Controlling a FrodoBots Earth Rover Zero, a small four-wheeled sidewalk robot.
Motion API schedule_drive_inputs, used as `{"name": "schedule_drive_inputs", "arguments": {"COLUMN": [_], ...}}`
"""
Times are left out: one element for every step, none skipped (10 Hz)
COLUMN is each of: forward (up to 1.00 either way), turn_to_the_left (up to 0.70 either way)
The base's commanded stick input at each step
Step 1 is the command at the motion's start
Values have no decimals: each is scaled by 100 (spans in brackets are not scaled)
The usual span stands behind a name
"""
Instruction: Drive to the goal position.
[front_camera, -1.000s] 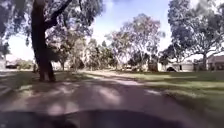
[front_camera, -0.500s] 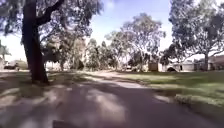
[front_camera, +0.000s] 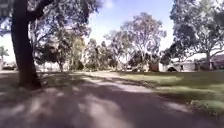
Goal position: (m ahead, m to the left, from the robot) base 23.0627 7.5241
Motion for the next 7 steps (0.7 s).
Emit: {"name": "schedule_drive_inputs", "arguments": {"forward": [100, 100, 100, 100, 100, 100, 100], "turn_to_the_left": [0, 0, 0, 0, 0, 0, 0]}}
